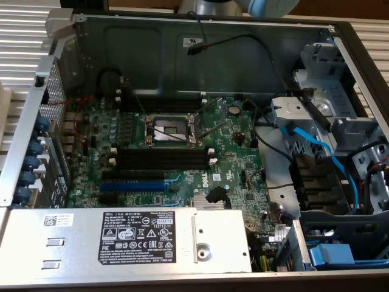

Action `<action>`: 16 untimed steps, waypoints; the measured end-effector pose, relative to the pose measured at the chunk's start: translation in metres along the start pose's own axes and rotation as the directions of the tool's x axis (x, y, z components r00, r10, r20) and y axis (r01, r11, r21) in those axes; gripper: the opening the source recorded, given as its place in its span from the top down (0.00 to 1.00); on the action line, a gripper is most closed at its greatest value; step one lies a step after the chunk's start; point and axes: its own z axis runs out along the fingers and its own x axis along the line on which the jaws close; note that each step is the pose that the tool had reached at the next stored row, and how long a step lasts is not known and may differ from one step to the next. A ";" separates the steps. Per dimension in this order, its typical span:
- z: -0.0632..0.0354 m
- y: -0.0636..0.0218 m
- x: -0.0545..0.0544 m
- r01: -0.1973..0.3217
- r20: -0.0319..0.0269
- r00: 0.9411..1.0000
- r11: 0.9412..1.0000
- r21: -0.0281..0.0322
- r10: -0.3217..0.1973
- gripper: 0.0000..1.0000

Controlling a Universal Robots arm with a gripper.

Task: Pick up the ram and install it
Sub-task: 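Pick up the ram and move it above insertion slot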

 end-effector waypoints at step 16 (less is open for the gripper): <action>-0.0321 -0.0089 0.001 -0.001 -0.016 1.000 1.000 0.000 0.001 0.88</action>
